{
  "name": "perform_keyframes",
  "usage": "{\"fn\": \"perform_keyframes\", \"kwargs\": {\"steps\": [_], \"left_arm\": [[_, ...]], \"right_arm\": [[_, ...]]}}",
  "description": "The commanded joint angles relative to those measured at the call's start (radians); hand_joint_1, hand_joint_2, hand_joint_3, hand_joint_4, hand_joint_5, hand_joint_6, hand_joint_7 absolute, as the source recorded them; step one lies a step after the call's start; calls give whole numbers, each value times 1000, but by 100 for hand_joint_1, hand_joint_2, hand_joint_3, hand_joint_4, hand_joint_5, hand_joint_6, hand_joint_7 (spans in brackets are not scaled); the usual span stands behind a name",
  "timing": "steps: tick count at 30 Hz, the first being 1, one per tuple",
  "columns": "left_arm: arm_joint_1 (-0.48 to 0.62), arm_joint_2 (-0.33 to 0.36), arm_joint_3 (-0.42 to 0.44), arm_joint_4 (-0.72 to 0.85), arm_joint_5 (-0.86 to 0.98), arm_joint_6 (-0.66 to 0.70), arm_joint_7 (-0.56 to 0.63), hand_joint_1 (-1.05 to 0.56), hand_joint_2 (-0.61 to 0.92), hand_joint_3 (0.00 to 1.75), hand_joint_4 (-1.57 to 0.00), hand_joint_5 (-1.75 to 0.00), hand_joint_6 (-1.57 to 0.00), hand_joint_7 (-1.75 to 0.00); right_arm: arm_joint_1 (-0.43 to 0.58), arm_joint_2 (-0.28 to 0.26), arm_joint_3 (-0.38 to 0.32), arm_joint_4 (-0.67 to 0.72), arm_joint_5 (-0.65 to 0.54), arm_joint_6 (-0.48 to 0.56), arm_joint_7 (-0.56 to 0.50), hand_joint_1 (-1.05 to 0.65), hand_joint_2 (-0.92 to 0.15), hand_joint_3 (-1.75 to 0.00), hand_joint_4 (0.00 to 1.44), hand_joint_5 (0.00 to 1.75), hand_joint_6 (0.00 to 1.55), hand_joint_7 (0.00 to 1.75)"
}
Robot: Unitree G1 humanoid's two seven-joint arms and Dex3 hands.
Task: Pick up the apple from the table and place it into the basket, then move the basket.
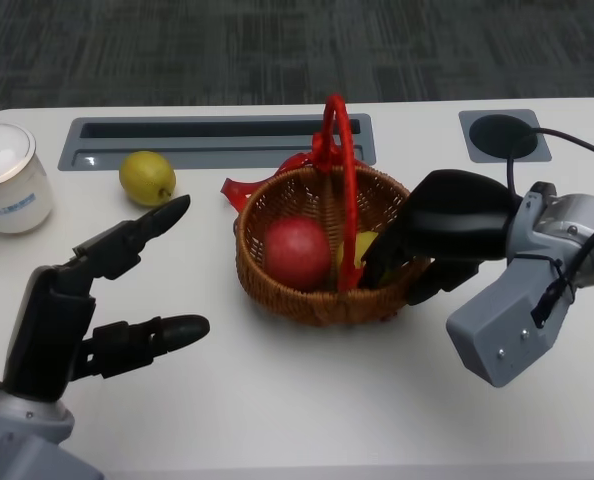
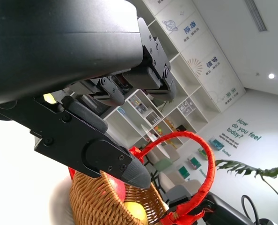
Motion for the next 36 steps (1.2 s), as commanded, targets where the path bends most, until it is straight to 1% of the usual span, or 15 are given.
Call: {"fn": "perform_keyframes", "kwargs": {"steps": [1,6,10,13,15,18,21,24,26,29,30,31,32,34,36], "left_arm": [[11,13,8,3,2,-17,18,-57,78,0,-66,-1,-61,-1],[11,9,9,2,0,-21,22,-57,77,0,-66,-1,-62,-1],[10,5,9,1,1,-23,28,-57,77,0,-67,-1,-62,-1],[9,5,7,3,3,-25,29,-58,78,1,-67,-1,-61,0],[9,5,6,5,1,-26,27,-59,79,1,-66,0,-61,0],[8,4,6,8,-1,-26,26,-59,79,1,-66,0,-61,0],[8,6,6,4,0,-24,25,-59,79,0,-66,0,-61,0],[11,5,5,-2,-8,-20,19,-59,79,0,-67,0,-62,0],[12,2,4,-3,-13,-21,17,-59,79,0,-67,0,-62,-1],[14,-2,2,-8,-15,-21,17,-58,78,0,-68,-1,-63,-1],[15,-4,3,-10,-13,-20,19,-58,78,0,-68,-1,-63,-1],[15,-5,3,-12,-10,-19,22,-58,78,0,-68,-1,-63,-1],[16,-7,4,-14,-7,-19,25,-58,78,0,-69,-1,-64,-1],[15,-9,6,-14,-4,-20,27,-58,78,0,-69,-1,-64,-1],[14,-10,7,-14,-3,-21,28,-58,78,0,-69,-1,-64,-1]], "right_arm": [[14,-13,-11,18,19,5,4,-33,-92,-8,110,37,99,1],[15,-8,0,18,13,14,8,-25,-91,-4,100,29,96,0],[17,-4,8,27,11,-13,3,-30,-92,-23,96,24,96,1],[19,1,5,37,16,-20,10,-32,-92,-32,99,25,98,2],[19,3,8,40,11,-16,9,-33,-92,-33,100,38,100,2],[15,5,16,44,2,-3,17,-36,-92,-26,91,73,106,2],[9,9,19,47,1,14,34,-39,-92,-12,87,86,113,4],[4,12,21,52,-4,47,33,-35,-91,-5,80,109,119,10],[3,14,19,58,-4,74,29,-31,-91,-6,73,129,112,33],[2,15,20,67,-8,110,17,-29,-92,-18,63,157,80,103],[0,14,22,68,-11,125,21,-29,-92,-20,60,163,72,118],[-2,13,25,69,-15,140,26,-30,-92,-21,58,163,67,124],[-4,12,27,69,-17,153,33,-31,-92,-20,57,161,65,123],[-6,11,29,68,-17,167,41,-32,-92,-18,57,151,65,115],[-8,12,26,67,-10,171,60,-32,-92,-14,62,128,70,98]]}}
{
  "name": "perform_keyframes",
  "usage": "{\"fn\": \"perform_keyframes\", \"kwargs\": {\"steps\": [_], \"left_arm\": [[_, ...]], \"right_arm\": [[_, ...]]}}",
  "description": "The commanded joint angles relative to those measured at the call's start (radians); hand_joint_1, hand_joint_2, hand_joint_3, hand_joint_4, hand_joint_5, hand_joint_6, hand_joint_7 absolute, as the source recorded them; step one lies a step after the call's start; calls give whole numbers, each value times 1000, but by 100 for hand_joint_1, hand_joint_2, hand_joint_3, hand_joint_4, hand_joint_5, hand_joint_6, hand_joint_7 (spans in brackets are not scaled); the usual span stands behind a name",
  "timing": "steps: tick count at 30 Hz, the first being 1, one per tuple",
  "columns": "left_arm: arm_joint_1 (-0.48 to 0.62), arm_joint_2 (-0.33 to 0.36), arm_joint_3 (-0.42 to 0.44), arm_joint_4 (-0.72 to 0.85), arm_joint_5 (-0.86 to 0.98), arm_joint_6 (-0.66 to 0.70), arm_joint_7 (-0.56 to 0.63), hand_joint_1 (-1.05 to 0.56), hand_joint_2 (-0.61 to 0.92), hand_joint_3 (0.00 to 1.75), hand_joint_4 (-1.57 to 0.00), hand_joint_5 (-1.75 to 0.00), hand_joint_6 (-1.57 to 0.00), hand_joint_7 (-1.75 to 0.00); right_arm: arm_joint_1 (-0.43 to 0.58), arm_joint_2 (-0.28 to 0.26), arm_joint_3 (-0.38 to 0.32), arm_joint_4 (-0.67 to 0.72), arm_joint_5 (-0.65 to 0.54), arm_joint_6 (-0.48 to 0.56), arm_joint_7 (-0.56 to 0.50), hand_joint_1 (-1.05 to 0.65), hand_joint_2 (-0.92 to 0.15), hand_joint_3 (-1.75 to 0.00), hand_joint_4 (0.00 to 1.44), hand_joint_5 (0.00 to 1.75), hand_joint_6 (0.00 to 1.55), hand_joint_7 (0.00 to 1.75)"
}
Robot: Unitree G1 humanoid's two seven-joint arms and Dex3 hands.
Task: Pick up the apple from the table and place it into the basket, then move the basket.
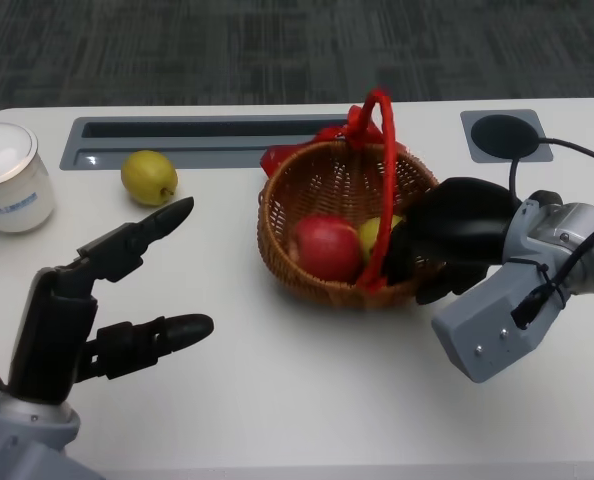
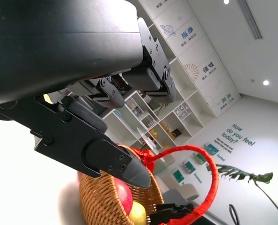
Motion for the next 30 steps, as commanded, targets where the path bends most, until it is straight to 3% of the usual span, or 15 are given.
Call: {"fn": "perform_keyframes", "kwargs": {"steps": [1,3,4,7,11,13,18,23,30], "left_arm": [[10,8,9,-12,5,-5,17,-58,78,0,-69,-1,-64,-1],[10,8,10,-11,5,-7,18,-58,78,0,-69,-1,-64,-1],[10,7,11,-11,5,-7,18,-59,78,0,-69,-1,-64,-1],[11,7,11,-15,6,-5,17,-59,79,0,-69,0,-64,0],[13,6,9,-14,-4,-7,11,-58,79,0,-69,0,-64,0],[14,5,8,-15,-6,-7,10,-58,79,0,-69,0,-64,0],[14,5,9,-11,-9,-15,10,-58,79,0,-69,0,-64,0],[22,8,9,-18,-14,-14,4,-57,78,0,-69,0,-64,0],[34,10,11,-30,-19,-16,2,-57,78,0,-70,0,-64,0]], "right_arm": [[-11,-14,-2,11,7,26,40,-32,-92,-11,66,113,75,86],[-12,-13,-11,9,18,24,55,-31,-92,-6,71,98,83,70],[-11,-13,-15,8,22,24,58,-30,-92,-6,70,106,82,73],[-9,-11,-23,8,30,26,62,-30,-92,-8,61,142,72,102],[-11,-8,-15,9,18,60,41,-31,-92,-11,57,159,64,123],[-14,-8,-18,17,20,79,47,-30,-92,-15,56,157,63,124],[-32,-13,-22,44,21,169,68,-25,-92,-14,64,126,67,111],[-38,-27,-24,64,20,242,70,-22,-92,-15,58,149,62,125],[-31,-56,-21,81,9,287,34,-22,-92,-4,64,144,74,96]]}}
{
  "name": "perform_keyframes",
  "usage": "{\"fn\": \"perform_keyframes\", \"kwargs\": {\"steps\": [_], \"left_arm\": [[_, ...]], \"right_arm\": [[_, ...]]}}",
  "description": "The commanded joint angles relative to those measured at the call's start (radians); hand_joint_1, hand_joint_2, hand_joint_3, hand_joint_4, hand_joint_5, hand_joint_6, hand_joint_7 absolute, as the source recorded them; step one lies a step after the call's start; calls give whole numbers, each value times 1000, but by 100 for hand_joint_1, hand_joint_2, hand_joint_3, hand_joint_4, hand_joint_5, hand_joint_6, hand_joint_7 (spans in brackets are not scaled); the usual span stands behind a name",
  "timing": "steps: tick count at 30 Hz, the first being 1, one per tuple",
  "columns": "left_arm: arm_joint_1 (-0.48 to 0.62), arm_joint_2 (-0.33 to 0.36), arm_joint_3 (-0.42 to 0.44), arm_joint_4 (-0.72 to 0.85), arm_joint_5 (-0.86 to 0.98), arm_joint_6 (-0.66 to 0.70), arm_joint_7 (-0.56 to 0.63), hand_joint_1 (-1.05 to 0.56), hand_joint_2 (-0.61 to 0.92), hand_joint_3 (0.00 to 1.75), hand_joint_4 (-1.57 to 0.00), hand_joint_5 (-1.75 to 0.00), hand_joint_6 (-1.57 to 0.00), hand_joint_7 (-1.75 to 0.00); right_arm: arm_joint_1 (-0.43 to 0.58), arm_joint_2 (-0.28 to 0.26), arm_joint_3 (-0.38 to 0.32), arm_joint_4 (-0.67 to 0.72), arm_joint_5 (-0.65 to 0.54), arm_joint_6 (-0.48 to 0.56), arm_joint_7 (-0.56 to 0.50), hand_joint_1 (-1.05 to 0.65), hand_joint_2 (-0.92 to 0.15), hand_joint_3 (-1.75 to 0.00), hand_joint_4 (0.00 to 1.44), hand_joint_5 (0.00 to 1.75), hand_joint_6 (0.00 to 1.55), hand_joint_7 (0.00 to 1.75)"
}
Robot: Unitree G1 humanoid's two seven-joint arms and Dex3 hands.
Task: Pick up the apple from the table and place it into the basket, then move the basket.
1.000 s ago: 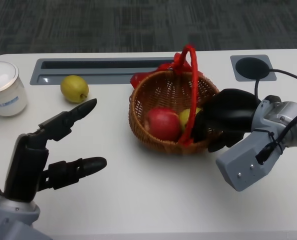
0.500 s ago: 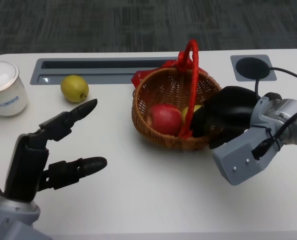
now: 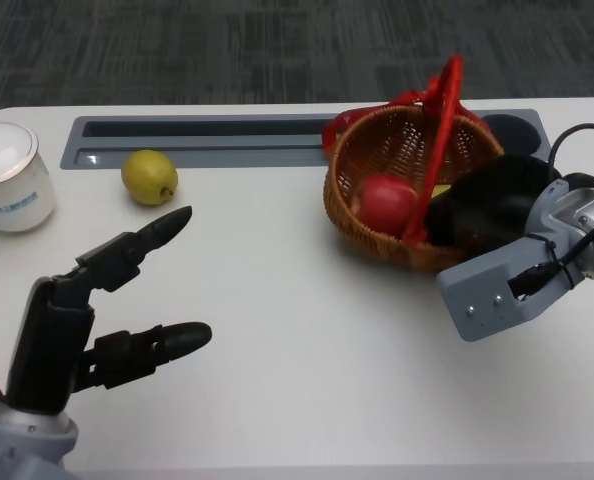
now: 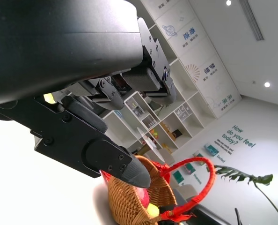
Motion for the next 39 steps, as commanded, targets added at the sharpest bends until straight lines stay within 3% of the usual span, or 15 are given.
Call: {"fn": "perform_keyframes", "kwargs": {"steps": [1,3,7,9,11,12,14,15,18,20,22,26,31,35,39], "left_arm": [[9,13,9,-18,-9,-4,3,-57,79,0,-70,0,-64,0],[10,13,8,-19,-11,-5,1,-57,79,0,-70,0,-65,0],[12,17,7,-16,-18,-9,-5,-57,79,0,-70,0,-65,0],[12,19,6,-12,-24,-14,-9,-57,79,0,-70,0,-64,0],[15,22,7,-10,-28,-20,-10,-57,79,0,-70,0,-65,0],[18,23,8,-10,-28,-23,-10,-57,79,0,-70,0,-65,0],[28,26,10,-15,-29,-26,-10,-57,79,0,-70,0,-65,0],[35,28,11,-21,-30,-25,-12,-56,78,0,-70,0,-65,0],[65,38,13,-51,-41,-12,-26,-56,79,0,-68,0,-64,0],[85,46,15,-72,-49,-4,-37,-56,79,0,-68,0,-62,0],[100,51,18,-85,-52,-3,-43,-56,79,0,-67,0,-62,0],[117,53,25,-93,-46,-6,-42,-57,80,0,-67,0,-62,0],[135,52,26,-112,-46,3,-45,-56,79,0,-68,-1,-63,-1],[135,52,19,-116,-52,7,-53,-54,79,0,-68,0,-63,-1],[129,51,15,-110,-57,2,-64,-53,78,0,-68,0,-64,0]], "right_arm": [[-9,-42,-1,21,-5,48,5,-24,-92,-5,63,145,74,94],[-9,-47,-4,24,-3,65,6,-26,-92,-10,61,148,73,97],[-18,-61,-11,30,0,116,27,-29,-92,-21,57,162,58,126],[-25,-72,-1,33,-14,153,32,-29,-92,-14,64,135,67,100],[-28,-87,8,36,-27,175,21,-29,-92,-6,74,102,88,51],[-28,-94,6,37,-28,180,20,-28,-92,-4,75,100,95,34],[-25,-102,-14,41,-14,194,37,-28,-92,-6,70,110,101,16],[-24,-100,-31,44,0,213,57,-29,-92,-10,67,104,100,12],[-24,-82,-72,50,35,292,115,-36,-92,-25,73,46,84,3],[-23,-73,-94,50,54,328,133,-38,-92,-27,79,27,78,1],[-20,-67,-113,50,70,352,142,-38,-92,-25,84,28,77,1],[-13,-73,-128,45,76,326,109,-32,-92,-14,78,49,90,3],[-4,-91,-141,44,79,268,64,-35,-91,-10,73,32,94,2],[-7,-98,-138,45,72,253,65,-65,-85,-1,64,16,68,0],[-10,-100,-129,44,64,244,72,-99,-83,-1,44,2,38,0]]}}
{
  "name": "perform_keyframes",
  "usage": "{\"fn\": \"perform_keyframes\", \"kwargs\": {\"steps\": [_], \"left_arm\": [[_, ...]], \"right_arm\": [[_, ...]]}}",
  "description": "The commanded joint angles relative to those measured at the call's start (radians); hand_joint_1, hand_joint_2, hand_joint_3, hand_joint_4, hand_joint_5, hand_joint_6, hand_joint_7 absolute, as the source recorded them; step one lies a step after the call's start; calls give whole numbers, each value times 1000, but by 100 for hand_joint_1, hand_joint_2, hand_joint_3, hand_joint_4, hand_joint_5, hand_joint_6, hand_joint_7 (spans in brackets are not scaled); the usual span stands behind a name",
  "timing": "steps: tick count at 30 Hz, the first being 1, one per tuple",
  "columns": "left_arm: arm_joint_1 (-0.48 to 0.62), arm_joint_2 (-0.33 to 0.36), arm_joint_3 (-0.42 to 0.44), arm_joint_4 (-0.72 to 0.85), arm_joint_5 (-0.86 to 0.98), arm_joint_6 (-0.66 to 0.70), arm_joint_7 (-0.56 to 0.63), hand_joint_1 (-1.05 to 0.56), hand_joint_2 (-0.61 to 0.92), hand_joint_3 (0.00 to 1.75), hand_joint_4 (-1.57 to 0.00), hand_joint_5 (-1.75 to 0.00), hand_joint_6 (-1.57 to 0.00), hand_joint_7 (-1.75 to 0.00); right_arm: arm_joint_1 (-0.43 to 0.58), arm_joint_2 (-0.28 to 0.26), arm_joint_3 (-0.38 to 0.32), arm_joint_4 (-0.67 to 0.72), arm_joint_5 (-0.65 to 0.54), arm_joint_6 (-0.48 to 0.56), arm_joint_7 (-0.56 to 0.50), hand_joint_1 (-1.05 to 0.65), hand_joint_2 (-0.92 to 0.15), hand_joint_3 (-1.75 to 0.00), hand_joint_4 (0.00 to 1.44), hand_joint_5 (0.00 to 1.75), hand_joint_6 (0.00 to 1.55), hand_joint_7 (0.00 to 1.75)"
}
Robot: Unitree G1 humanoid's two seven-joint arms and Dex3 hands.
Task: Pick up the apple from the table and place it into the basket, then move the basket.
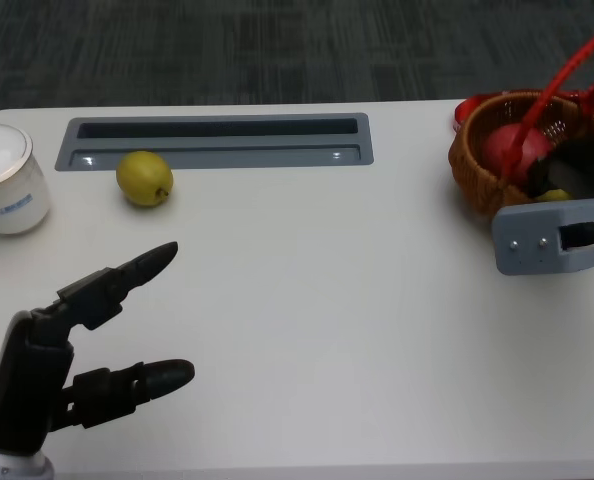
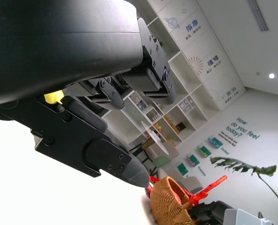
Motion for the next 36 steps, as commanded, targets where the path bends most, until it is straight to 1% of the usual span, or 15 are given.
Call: {"fn": "perform_keyframes", "kwargs": {"steps": [1,4,5,7,10,14,18,21,25,29,34,36], "left_arm": [[3,17,2,-5,-18,1,-17,-53,78,0,-68,0,-63,0],[-1,13,1,-3,-23,0,-22,-53,77,0,-68,0,-64,0],[-4,11,1,1,-23,-1,-22,-53,77,0,-69,0,-64,-1],[-10,8,1,8,-20,-3,-21,-53,77,0,-69,-1,-64,-1],[-18,4,1,16,-14,-5,-16,-54,77,0,-70,-1,-65,-1],[-28,-1,2,22,-8,-6,-13,-55,78,0,-70,-1,-65,0],[-38,-2,1,26,-4,-4,-13,-56,78,0,-70,0,-65,0],[-42,-4,-2,22,-7,-1,-17,-56,78,0,-70,0,-65,0],[-47,-5,-7,19,-15,2,-23,-55,77,0,-69,0,-64,0],[-52,-1,-8,13,-13,6,-25,-54,77,0,-69,0,-64,0],[-60,1,-13,11,-24,2,-34,-54,77,0,-69,0,-64,0],[-66,2,-15,16,-33,-2,-39,-53,76,0,-69,0,-64,0]], "right_arm": [[-7,-19,2,0,-3,-9,5,-102,-84,-1,37,1,31,0],[-9,-16,-1,-2,2,-12,17,-105,-87,-2,19,0,15,0],[-10,-15,-2,-3,4,-13,18,-105,-88,-2,15,0,12,0],[-12,-16,-6,-4,9,-17,19,-105,-89,-2,10,0,7,0],[-16,-25,-32,-8,35,-33,28,-105,-88,-1,7,0,5,0],[-15,-41,-86,-14,86,-65,39,-105,-84,0,11,2,8,2],[-7,-61,-156,-20,153,-105,63,-104,-78,0,23,6,18,5],[4,-78,-199,-24,197,-123,98,-98,-76,0,28,5,23,4],[24,-101,-231,-32,228,-161,106,-89,-74,0,32,3,26,2],[44,-127,-256,-38,251,-200,123,-91,-75,-1,34,2,27,1],[78,-153,-288,-50,282,-244,120,-99,-79,-1,43,3,37,3],[90,-162,-295,-55,291,-257,125,-99,-80,-1,45,3,40,3]]}}
